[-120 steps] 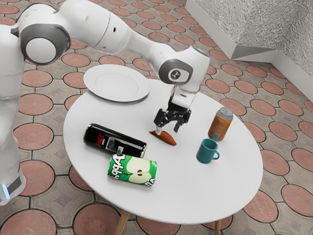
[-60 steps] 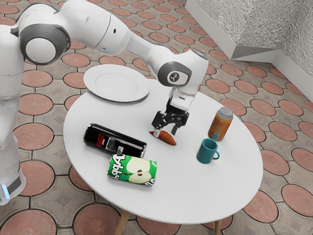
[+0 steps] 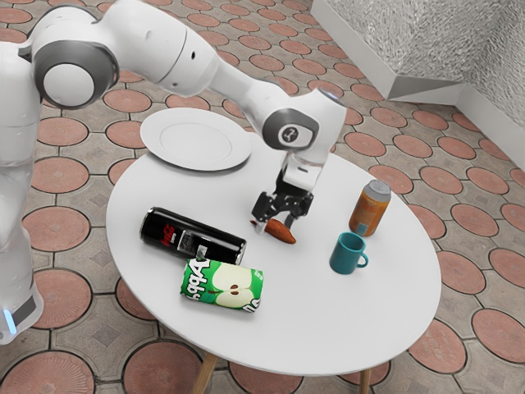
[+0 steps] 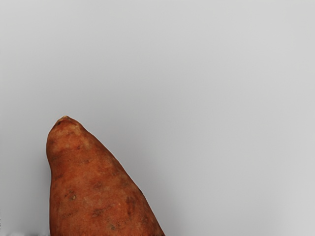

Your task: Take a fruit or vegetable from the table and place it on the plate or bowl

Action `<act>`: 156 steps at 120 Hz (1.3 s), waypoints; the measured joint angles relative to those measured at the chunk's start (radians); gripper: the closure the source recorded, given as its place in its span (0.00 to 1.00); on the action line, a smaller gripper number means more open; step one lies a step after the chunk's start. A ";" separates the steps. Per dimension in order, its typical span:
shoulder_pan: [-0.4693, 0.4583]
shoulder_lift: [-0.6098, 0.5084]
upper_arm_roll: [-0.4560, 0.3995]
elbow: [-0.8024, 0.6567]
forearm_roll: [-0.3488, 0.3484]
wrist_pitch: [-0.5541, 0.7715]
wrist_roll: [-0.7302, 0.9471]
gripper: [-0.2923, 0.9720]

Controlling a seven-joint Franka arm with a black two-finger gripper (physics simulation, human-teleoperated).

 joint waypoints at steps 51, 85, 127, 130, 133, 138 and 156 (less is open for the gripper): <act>0.003 -0.003 0.000 0.003 -0.001 0.014 -0.023 0.65; 0.011 -0.044 0.008 0.082 0.013 -0.009 -0.032 0.66; 0.128 -0.164 0.043 0.134 0.026 -0.165 -0.090 0.65; 0.148 -0.174 0.043 0.123 0.026 -0.173 -0.098 0.65; 0.168 -0.182 0.043 0.115 0.026 -0.181 -0.105 0.65; 0.203 -0.192 0.044 0.105 0.027 -0.192 -0.117 0.65; 0.335 -0.212 0.043 0.075 0.038 -0.221 -0.152 0.65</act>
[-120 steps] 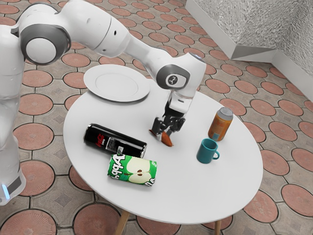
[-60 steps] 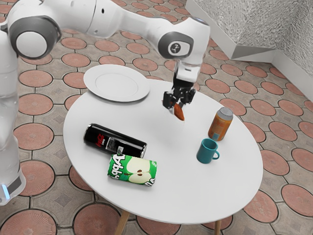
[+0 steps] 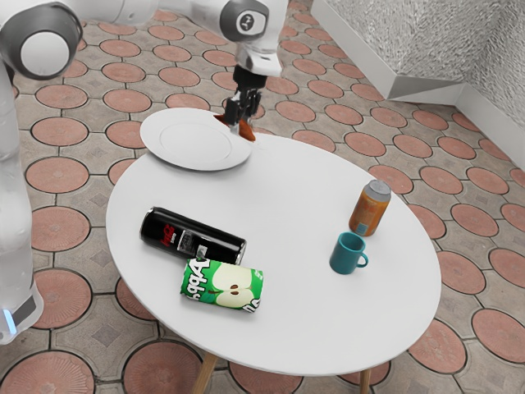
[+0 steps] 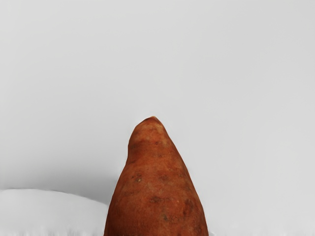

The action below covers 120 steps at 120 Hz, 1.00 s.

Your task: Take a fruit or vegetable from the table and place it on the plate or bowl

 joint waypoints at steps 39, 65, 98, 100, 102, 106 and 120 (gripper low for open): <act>0.114 -0.009 0.001 -0.066 0.007 -0.022 -0.050 0.65; 0.072 -0.010 0.054 -0.064 0.017 -0.025 -0.063 0.66; 0.145 -0.006 0.065 -0.063 0.027 -0.025 -0.070 0.66; 0.145 -0.006 0.065 -0.063 0.027 -0.025 -0.070 0.66; 0.144 -0.006 0.065 -0.062 0.028 -0.025 -0.070 0.66; 0.141 -0.005 0.064 -0.062 0.030 -0.024 -0.071 0.66; 0.117 -0.007 0.066 -0.062 0.036 -0.023 -0.073 0.66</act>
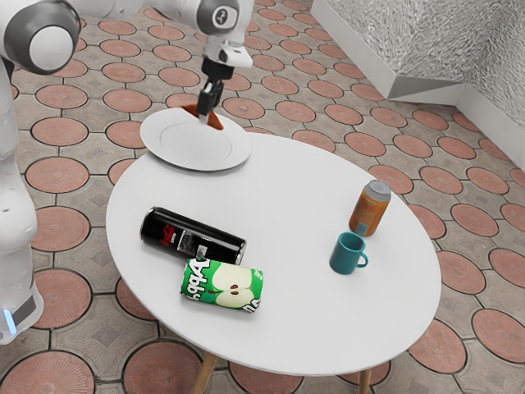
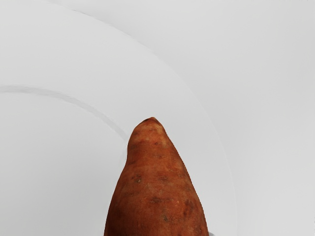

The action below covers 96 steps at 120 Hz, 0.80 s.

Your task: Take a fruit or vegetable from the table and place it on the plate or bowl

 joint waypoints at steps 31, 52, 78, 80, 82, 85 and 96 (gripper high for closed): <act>-0.001 0.001 0.027 -0.003 0.004 0.001 0.000 0.66; 0.046 0.004 0.040 -0.003 0.004 0.002 0.003 0.66; 0.042 0.003 0.041 -0.003 0.008 0.003 0.014 0.33; 0.039 0.003 0.041 -0.003 0.008 0.003 0.015 0.32; 0.036 0.003 0.041 -0.003 0.009 0.004 0.016 0.31; 0.031 0.003 0.041 -0.003 0.009 0.004 0.017 0.30; 0.022 -0.004 0.031 0.002 -0.027 0.003 0.013 0.27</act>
